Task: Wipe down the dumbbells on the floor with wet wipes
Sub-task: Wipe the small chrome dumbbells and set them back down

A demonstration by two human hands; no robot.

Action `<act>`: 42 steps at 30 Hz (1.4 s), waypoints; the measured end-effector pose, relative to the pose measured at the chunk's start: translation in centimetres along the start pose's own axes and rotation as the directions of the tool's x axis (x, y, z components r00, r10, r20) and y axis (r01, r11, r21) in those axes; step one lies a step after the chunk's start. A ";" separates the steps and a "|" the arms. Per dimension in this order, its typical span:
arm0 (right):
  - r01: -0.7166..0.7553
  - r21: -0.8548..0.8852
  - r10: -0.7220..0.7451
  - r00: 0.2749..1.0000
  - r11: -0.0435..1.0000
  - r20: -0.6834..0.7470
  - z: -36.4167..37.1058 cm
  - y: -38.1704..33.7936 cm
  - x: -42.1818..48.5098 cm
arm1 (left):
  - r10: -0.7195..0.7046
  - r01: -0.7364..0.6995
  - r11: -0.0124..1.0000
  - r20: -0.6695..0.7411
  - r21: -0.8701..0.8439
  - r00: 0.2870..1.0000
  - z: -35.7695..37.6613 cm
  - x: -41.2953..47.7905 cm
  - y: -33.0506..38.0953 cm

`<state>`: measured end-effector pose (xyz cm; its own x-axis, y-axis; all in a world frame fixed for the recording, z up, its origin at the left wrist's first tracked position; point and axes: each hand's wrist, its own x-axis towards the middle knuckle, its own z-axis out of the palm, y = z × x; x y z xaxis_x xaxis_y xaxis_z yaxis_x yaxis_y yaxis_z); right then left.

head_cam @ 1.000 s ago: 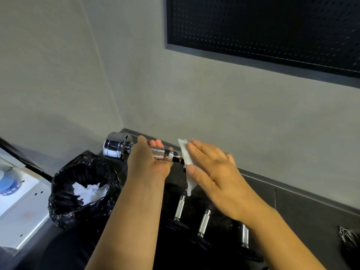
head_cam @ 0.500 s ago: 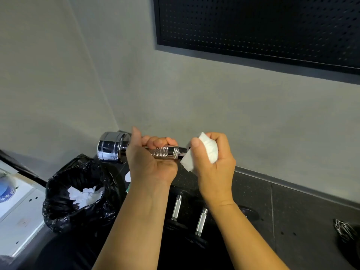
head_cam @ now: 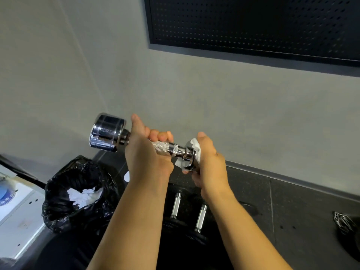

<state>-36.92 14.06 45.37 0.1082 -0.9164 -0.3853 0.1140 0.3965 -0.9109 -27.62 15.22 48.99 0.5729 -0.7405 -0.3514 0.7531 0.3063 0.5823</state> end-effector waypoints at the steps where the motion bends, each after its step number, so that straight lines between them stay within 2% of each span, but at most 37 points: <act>1: 0.098 -0.020 -0.099 0.994 0.995 -0.051 0.0 0.6 -0.2 | -0.013 0.013 1.000 -0.034 -0.002 0.999 0.0 0.0 0.0; 4: 0.377 -0.138 -0.397 0.902 0.916 -0.172 -0.3 1.8 -0.7 | -0.041 0.044 0.999 -0.082 0.029 0.996 0.1 -0.1 -0.1; 7: 0.650 -0.281 -0.697 0.709 0.706 -0.108 -0.9 2.8 -0.6 | -0.106 0.115 0.992 -0.130 0.059 0.986 0.3 -0.3 0.0; 10: 0.765 -0.388 -0.825 0.565 0.515 0.020 -2.0 3.4 0.2 | -0.198 0.213 0.975 -0.185 0.063 0.963 0.4 -0.4 0.4; 12: 0.795 -0.423 -0.860 0.505 0.435 0.064 -2.7 3.6 0.6 | -0.240 0.257 0.964 -0.199 0.064 0.950 0.2 -0.5 0.1; 14: 0.782 -0.407 -0.846 0.532 0.471 0.043 -3.1 3.2 0.4 | -0.257 0.266 0.963 -0.174 0.032 0.951 -0.1 -0.8 -0.7; 15: 0.761 -0.380 -0.819 0.574 0.526 0.018 -3.1 3.1 0.1 | -0.257 0.261 0.965 -0.150 0.009 0.955 -0.3 -0.9 -1.2; 17: 0.675 -0.282 -0.710 0.703 0.682 -0.034 -3.0 2.5 -0.4 | -0.242 0.239 0.970 -0.102 -0.042 0.965 -0.6 -0.9 -1.8; 20: 0.429 -0.131 -0.440 0.895 0.894 -0.070 -2.9 1.1 -0.7 | -0.194 0.190 0.974 -0.025 -0.120 0.981 -0.7 -0.8 -2.1; 22: 0.159 -0.053 -0.158 0.987 0.986 0.028 -3.2 0.0 -0.5 | -0.160 0.161 0.980 0.019 -0.114 0.987 -0.7 -0.7 -2.0; 23: 0.027 -0.050 -0.022 0.994 0.998 0.107 -3.3 -0.4 -0.4 | -0.145 0.147 0.985 0.033 -0.089 0.989 -0.7 -0.7 -1.8; 25: -0.154 -0.091 0.171 0.955 0.984 0.243 -3.6 -0.8 -0.3 | -0.129 0.131 0.991 0.049 -0.036 0.990 -0.7 -0.6 -1.4; 27: -0.221 -0.105 0.244 0.912 0.970 0.330 -3.8 -1.0 -0.2 | -0.127 0.129 0.991 0.047 -0.029 0.991 -0.7 -0.5 -1.2; 29: -0.221 -0.086 0.237 0.895 0.972 0.379 -3.9 -1.2 0.0 | -0.128 0.130 0.990 0.027 -0.062 0.991 -0.7 -0.3 -1.1; 32: -0.133 -0.069 0.149 0.900 0.989 0.409 -3.9 -1.1 0.0 | -0.165 0.161 0.981 -0.026 -0.108 0.986 -1.2 0.3 -1.2; 35: -0.014 -0.008 0.016 0.894 1.000 0.447 -3.7 0.0 0.0 | -0.246 0.231 0.961 -0.091 -0.152 0.965 -1.7 1.2 -1.1; 39: 0.138 0.189 -0.210 0.870 0.972 0.446 -3.1 1.9 -0.6 | -0.325 0.304 0.940 -0.138 -0.155 0.936 -1.6 1.5 -1.1; 42: 0.266 0.172 -0.314 0.862 0.948 0.398 -2.7 2.6 -1.3 | -0.371 0.337 0.917 -0.144 -0.212 0.918 -1.5 1.6 -1.3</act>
<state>-39.45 16.08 43.12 0.4500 -0.8929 0.0129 0.3072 0.1412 -0.9411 -27.16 14.55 46.55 0.2933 -0.7067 -0.6439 0.9525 0.1579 0.2605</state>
